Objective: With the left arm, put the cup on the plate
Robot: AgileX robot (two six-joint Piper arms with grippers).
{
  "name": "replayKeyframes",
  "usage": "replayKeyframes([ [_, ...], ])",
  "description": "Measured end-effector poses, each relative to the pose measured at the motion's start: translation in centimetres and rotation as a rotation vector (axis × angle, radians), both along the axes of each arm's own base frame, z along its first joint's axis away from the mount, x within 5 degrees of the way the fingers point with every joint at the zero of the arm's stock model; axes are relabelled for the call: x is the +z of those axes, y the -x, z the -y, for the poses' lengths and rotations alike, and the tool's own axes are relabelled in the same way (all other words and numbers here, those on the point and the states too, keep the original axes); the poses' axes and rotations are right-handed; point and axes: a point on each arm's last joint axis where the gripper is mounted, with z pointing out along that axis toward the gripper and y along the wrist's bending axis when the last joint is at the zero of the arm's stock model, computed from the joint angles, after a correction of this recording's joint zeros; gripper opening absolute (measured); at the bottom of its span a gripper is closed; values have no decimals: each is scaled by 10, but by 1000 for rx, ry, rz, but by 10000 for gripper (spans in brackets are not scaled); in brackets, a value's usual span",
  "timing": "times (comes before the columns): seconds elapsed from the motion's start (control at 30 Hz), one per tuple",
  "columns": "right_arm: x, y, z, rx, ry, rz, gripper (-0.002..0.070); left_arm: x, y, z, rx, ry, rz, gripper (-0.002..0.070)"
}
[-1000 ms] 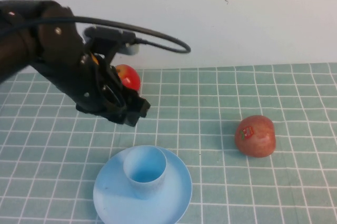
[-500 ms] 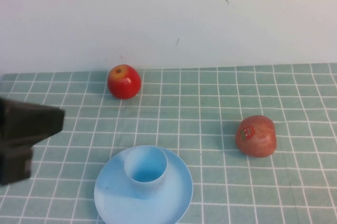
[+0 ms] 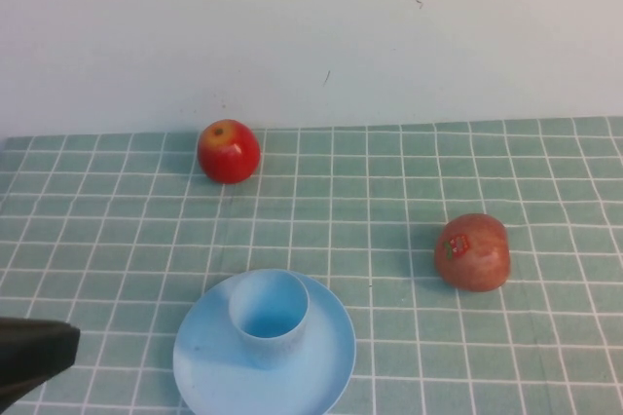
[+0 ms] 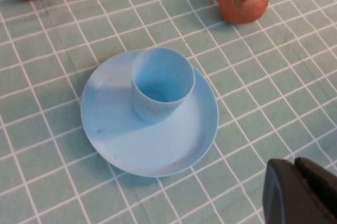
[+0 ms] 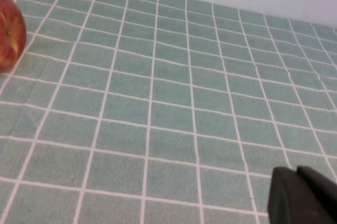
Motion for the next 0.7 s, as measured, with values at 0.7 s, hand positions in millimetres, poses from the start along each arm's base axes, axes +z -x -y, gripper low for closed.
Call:
replayKeyframes([
  [0.7,0,0,0,0,0,0,-2,-126,7,-47,511,58,473,2],
])
